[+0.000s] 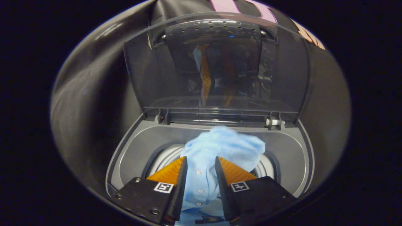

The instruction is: Put the clothes into the washing machine and then close the washing machine lid.

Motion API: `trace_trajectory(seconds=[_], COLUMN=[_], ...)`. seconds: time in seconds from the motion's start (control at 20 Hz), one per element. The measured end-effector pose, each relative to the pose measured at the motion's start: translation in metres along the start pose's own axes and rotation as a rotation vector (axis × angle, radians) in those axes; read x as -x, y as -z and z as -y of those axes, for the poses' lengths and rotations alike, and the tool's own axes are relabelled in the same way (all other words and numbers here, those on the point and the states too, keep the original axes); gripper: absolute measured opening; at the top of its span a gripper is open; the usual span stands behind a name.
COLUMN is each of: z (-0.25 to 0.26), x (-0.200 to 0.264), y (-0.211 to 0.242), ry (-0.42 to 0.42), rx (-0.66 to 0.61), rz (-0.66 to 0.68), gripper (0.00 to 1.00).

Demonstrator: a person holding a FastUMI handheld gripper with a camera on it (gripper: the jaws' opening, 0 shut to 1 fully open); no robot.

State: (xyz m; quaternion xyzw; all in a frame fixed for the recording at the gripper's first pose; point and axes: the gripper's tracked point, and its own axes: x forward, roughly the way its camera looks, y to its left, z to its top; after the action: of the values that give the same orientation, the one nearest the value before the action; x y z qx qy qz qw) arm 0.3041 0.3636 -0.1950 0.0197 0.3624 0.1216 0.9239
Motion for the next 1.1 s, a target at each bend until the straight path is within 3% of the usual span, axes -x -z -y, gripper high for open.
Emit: trace_trajectory(seconds=[0.1, 0.35, 0.75, 1.1], z=[0.000, -0.003, -0.010, -0.012], x=[0.004, 0.014, 0.046, 0.081], y=[0.003, -0.003, -0.035, -0.090], ry=[0.006, 0.016, 0.029, 0.044], rx=[0.017, 0.040, 0.078, 0.069], rz=[-0.002, 0.017, 0.074, 0.172], gripper=[0.58, 1.00, 0.99, 0.98])
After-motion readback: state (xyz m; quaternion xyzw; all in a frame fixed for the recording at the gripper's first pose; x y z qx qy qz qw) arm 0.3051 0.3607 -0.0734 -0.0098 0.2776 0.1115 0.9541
